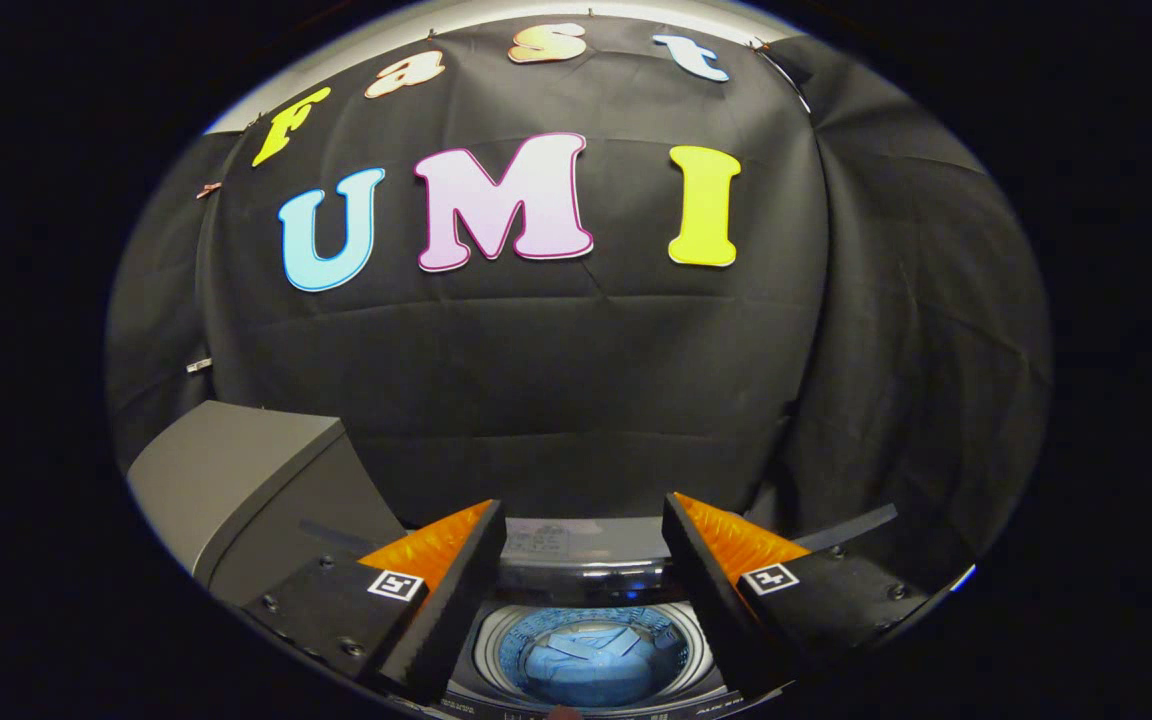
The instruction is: Put the clothes into the washing machine and then close the washing machine lid.
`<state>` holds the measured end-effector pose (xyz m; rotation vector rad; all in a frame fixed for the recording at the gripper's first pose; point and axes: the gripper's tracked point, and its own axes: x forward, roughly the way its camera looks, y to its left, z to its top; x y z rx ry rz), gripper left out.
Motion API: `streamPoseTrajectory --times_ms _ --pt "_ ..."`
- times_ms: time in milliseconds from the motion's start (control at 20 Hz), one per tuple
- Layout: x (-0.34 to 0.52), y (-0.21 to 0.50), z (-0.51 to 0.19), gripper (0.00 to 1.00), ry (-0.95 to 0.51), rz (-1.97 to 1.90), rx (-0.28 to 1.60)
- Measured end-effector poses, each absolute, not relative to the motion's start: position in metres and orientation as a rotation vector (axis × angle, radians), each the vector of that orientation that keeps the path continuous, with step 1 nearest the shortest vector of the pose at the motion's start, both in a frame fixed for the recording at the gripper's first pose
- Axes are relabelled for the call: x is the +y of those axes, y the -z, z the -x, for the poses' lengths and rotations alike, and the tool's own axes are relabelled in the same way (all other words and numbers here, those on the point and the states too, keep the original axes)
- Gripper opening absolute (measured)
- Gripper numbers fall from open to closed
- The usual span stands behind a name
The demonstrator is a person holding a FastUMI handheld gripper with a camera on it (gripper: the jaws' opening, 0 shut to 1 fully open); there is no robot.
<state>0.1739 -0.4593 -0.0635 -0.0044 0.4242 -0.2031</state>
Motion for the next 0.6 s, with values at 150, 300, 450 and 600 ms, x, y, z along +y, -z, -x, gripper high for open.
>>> streamPoseTrajectory --times_ms 150,300,450,600 --pt "-0.451 0.109 -0.149 0.99 0.184 -0.006 0.509" --pt "-0.457 0.135 -0.132 0.99 0.202 0.0 0.548" --pt "-0.462 0.15 -0.122 0.99 0.222 -0.027 0.567" --pt "-0.462 0.165 -0.118 1.0 0.225 -0.025 0.589"
